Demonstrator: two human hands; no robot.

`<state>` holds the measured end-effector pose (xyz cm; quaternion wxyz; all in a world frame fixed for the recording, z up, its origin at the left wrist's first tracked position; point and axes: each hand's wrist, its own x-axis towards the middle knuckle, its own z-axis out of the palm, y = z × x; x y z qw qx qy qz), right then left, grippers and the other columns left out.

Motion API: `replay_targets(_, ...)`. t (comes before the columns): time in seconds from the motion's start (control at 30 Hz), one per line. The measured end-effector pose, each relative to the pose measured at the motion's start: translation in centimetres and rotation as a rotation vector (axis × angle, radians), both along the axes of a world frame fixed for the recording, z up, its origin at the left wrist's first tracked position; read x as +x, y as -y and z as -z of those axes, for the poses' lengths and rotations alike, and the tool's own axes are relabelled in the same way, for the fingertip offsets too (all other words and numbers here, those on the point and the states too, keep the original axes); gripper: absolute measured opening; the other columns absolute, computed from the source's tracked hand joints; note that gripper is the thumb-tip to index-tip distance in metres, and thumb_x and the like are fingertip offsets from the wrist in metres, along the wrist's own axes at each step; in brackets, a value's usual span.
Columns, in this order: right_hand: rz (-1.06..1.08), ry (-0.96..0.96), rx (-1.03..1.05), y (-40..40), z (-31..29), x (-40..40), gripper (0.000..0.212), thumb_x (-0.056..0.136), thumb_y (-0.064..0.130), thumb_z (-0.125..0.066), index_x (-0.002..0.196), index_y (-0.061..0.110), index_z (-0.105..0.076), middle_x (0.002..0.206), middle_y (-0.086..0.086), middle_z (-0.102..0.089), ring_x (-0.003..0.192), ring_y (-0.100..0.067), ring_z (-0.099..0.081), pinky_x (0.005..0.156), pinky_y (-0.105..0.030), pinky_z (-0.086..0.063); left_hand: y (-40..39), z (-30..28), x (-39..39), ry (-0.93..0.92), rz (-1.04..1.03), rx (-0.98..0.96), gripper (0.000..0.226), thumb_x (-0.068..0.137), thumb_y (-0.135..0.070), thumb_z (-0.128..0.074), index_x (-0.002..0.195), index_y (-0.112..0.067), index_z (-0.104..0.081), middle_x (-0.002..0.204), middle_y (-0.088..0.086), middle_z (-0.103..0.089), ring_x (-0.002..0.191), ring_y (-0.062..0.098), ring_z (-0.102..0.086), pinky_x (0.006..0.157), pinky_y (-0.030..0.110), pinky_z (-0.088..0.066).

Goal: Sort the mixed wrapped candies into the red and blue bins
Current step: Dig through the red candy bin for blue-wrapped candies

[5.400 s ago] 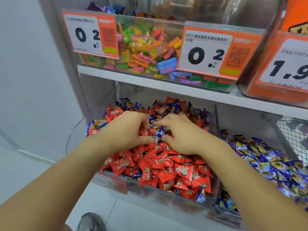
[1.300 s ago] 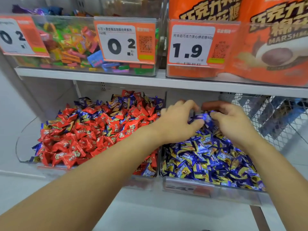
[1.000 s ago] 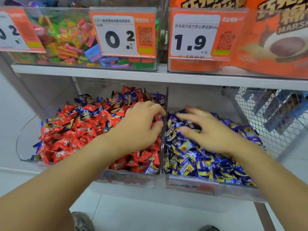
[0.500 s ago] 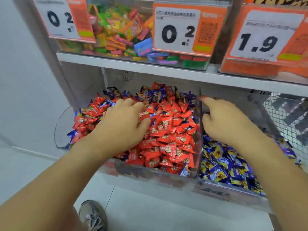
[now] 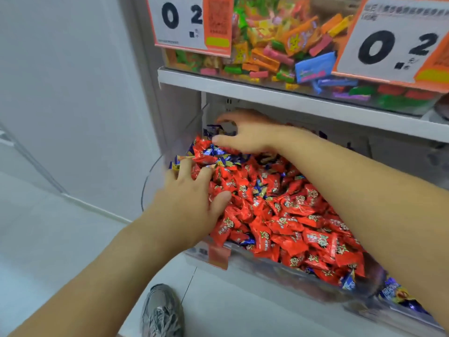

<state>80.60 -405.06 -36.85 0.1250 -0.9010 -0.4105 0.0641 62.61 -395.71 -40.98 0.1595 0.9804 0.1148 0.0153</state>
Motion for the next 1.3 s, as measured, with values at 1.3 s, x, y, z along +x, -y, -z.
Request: replay_targets(1.3, 0.069, 0.061, 0.061, 11.1, 0.4, -2.5, 0.043, 0.094, 0.049, -0.058, 0.127, 0.022, -0.056, 0.119, 0.003, -0.062, 0.108, -0.016, -0.057, 0.092, -0.033, -0.045, 4.6, 1.6, 7.6, 0.442, 0.243, -0.466, 0.054, 0.078, -0.041, -0.073, 0.120, -0.017, -0.049, 0.116, -0.001, -0.054, 0.111, 0.013, -0.052, 0.096, 0.023, -0.039)
